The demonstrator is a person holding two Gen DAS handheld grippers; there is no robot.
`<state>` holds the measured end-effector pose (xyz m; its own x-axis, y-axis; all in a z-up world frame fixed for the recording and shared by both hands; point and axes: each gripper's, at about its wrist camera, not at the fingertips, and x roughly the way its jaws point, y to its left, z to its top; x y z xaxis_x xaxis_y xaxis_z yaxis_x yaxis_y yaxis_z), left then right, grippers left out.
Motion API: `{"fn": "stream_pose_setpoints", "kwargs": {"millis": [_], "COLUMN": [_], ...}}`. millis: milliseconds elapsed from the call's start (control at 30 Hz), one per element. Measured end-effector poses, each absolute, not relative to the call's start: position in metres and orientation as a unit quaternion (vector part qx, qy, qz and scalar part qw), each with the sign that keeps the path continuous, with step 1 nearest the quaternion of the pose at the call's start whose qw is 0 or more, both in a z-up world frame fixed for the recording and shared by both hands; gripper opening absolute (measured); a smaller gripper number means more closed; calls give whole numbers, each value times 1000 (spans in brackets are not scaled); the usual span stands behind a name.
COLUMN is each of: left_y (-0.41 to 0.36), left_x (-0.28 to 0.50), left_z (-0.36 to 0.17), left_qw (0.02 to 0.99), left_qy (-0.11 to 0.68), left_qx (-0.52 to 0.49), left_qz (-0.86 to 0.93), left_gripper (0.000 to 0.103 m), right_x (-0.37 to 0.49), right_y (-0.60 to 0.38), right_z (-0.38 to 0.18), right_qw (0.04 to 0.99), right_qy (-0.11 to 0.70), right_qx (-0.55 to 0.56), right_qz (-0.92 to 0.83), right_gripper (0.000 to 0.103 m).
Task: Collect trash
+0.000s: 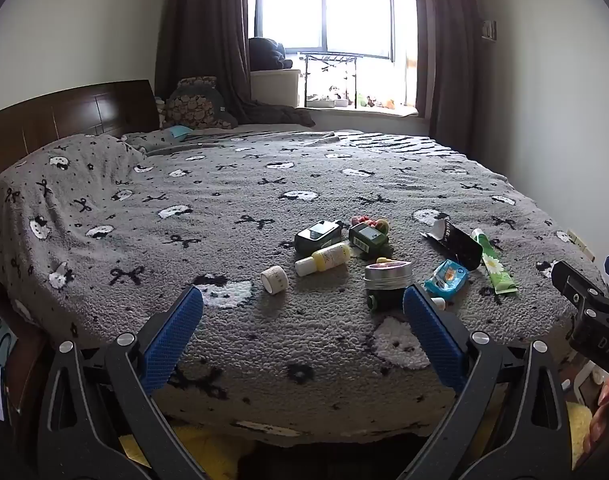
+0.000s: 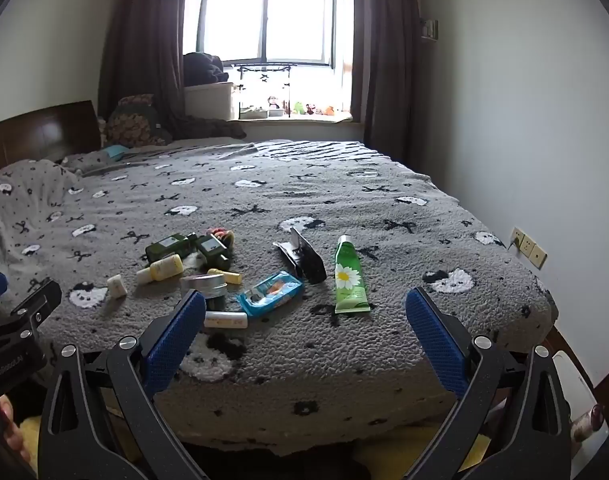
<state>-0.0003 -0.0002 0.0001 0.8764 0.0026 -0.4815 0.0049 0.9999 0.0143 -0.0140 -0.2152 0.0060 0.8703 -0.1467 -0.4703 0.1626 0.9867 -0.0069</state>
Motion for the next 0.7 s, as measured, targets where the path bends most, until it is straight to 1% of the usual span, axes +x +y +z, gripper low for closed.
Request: {"fn": "stream_pose_setpoints", "kwargs": {"millis": [700], "left_y": [-1], "left_x": [-2], "left_z": [6], "left_qw": [969], "left_qy": [246], "left_qx": [5], "left_qz": [0], "left_gripper": [95], "right_x": [-17], "right_y": [-216], "right_z": [8], "right_qw": [970], "right_qy": [231], "right_qx": [24], "right_qz": [-75], "right_gripper": [100]}}
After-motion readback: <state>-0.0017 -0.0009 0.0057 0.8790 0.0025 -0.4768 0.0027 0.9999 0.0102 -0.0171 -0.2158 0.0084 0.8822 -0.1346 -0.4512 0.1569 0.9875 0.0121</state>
